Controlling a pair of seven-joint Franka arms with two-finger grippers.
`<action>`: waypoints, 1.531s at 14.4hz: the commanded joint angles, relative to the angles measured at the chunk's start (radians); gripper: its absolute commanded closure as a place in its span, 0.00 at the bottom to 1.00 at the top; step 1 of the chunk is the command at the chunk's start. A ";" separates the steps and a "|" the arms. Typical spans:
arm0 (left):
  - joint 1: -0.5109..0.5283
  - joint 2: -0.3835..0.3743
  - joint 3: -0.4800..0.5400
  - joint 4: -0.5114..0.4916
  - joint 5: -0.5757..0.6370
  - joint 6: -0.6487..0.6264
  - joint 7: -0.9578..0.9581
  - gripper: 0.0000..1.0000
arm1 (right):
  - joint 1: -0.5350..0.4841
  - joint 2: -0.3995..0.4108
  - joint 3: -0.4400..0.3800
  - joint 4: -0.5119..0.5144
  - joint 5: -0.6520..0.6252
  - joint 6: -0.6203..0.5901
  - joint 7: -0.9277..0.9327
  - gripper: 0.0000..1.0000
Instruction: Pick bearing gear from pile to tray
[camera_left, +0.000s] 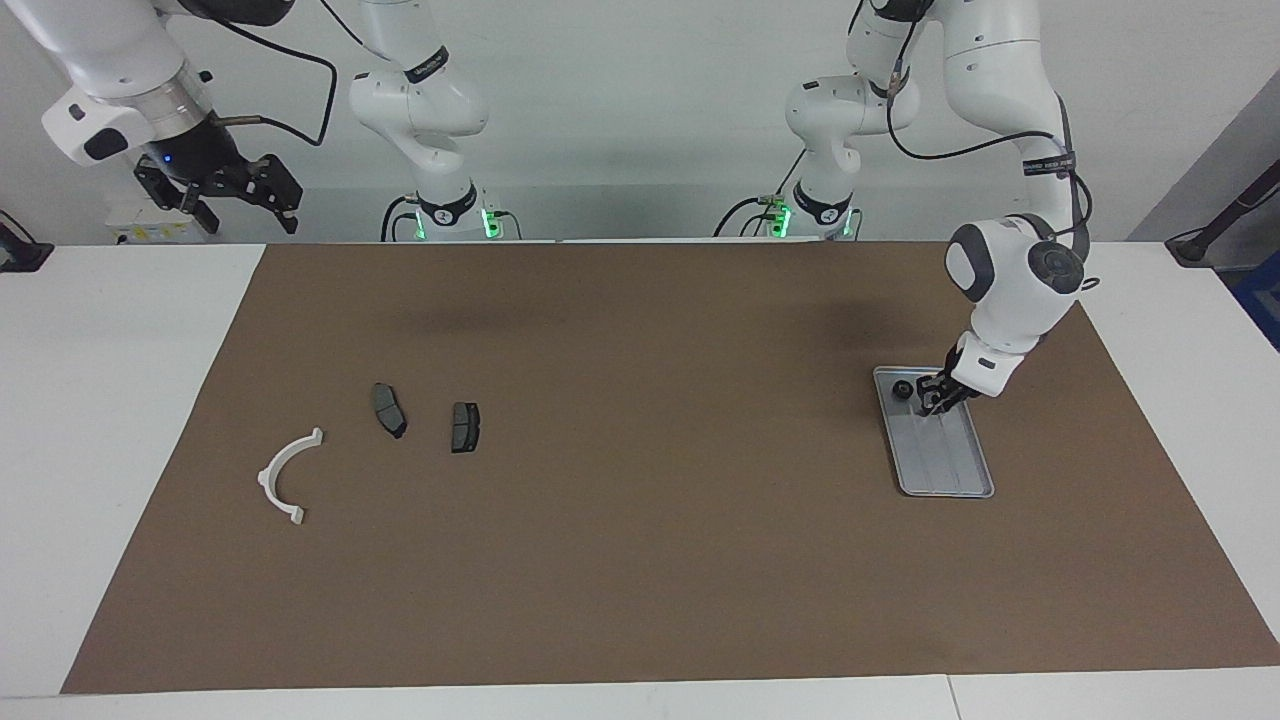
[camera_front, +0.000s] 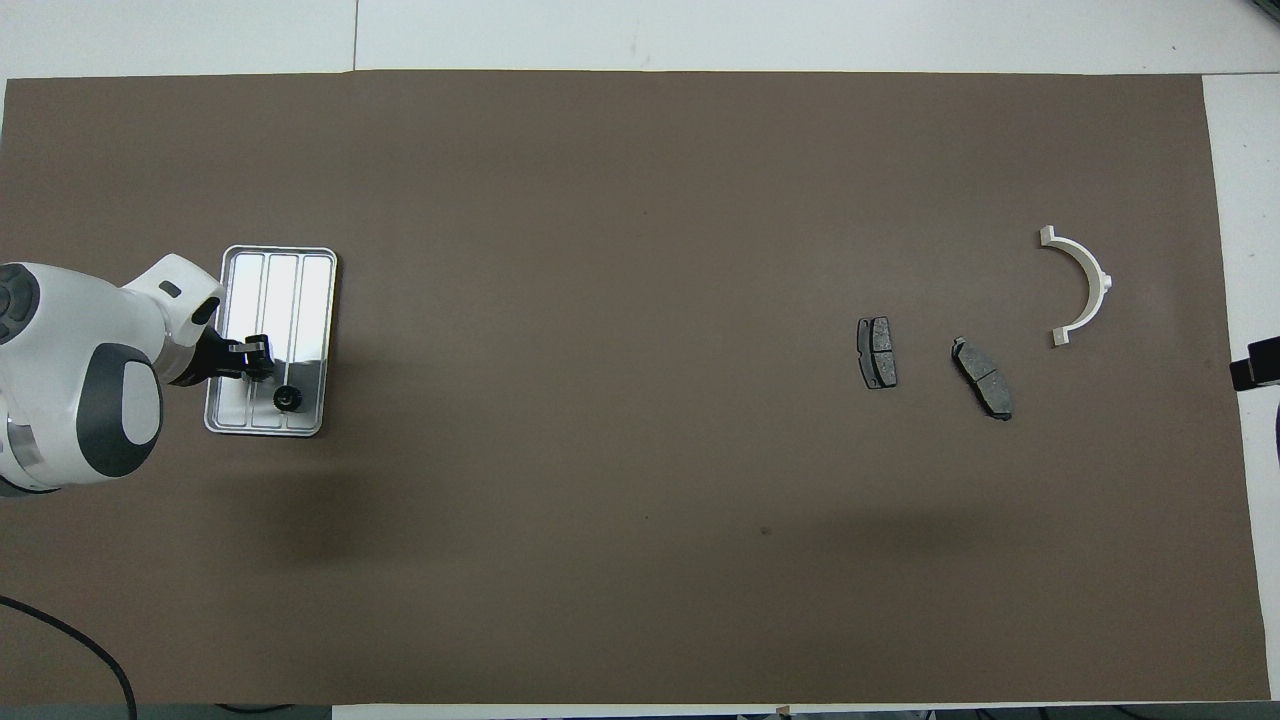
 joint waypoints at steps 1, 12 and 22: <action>0.006 -0.016 -0.006 -0.009 0.012 0.007 0.003 0.00 | -0.004 0.009 0.001 0.013 0.001 -0.009 0.000 0.00; 0.002 -0.217 -0.006 0.421 0.012 -0.689 -0.003 0.00 | -0.004 0.009 0.001 0.013 0.001 -0.008 0.000 0.00; 0.074 -0.177 -0.161 0.620 0.012 -0.827 -0.001 0.00 | -0.004 0.009 0.001 0.013 0.001 -0.006 0.000 0.00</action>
